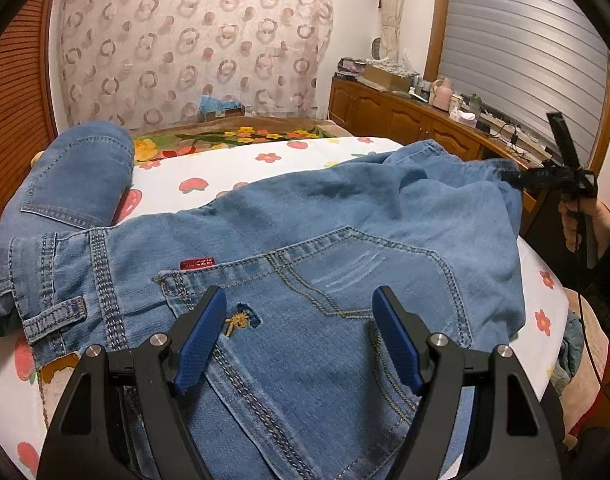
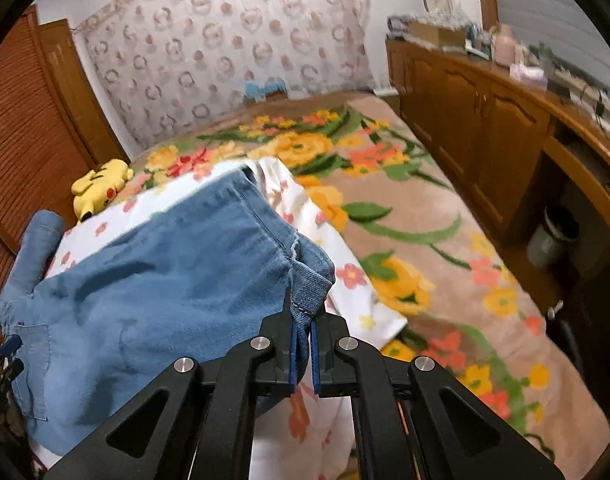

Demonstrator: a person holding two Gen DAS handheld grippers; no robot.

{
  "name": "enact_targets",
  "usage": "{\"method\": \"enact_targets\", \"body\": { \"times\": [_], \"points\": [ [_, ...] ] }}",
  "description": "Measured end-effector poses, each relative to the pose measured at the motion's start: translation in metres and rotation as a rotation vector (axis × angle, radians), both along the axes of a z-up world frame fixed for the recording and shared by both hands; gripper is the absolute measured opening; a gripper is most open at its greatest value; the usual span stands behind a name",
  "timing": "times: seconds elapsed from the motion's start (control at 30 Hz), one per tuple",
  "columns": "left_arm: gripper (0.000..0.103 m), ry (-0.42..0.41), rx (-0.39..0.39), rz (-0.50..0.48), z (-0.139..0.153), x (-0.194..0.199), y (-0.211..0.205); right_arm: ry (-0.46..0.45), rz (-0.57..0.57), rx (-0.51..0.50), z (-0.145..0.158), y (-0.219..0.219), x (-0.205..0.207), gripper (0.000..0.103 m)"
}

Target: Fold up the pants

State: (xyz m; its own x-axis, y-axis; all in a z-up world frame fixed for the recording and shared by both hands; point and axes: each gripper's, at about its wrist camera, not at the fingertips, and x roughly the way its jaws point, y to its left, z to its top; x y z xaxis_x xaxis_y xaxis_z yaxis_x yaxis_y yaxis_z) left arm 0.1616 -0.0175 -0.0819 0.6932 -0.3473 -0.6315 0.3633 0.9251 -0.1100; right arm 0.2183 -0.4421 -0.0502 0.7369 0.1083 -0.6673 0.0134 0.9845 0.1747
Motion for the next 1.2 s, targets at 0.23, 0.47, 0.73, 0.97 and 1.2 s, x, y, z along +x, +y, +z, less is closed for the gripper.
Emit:
{"method": "enact_targets", "body": {
  "times": [0.23,0.47,0.73,0.97,1.2],
  "points": [
    [0.076,-0.002,-0.016,0.030,0.011,-0.001,0.007,0.068,-0.035,-0.042,-0.004,0.004,0.001,0.014],
    [0.076,-0.014,-0.005,0.036,0.014,-0.007,0.011,0.041,-0.012,-0.073,0.007,0.010,0.000,0.006],
    [0.076,-0.025,-0.005,0.044,0.017,-0.013,0.014,-0.112,0.059,-0.065,0.047,0.030,-0.019,0.004],
    [0.076,-0.041,-0.006,0.060,0.024,-0.021,0.027,-0.142,0.142,-0.003,0.053,0.048,-0.012,0.004],
    [0.076,-0.067,-0.014,0.118,0.036,-0.037,0.058,-0.186,0.425,0.059,0.075,0.134,-0.013,0.004]
  ]
}}
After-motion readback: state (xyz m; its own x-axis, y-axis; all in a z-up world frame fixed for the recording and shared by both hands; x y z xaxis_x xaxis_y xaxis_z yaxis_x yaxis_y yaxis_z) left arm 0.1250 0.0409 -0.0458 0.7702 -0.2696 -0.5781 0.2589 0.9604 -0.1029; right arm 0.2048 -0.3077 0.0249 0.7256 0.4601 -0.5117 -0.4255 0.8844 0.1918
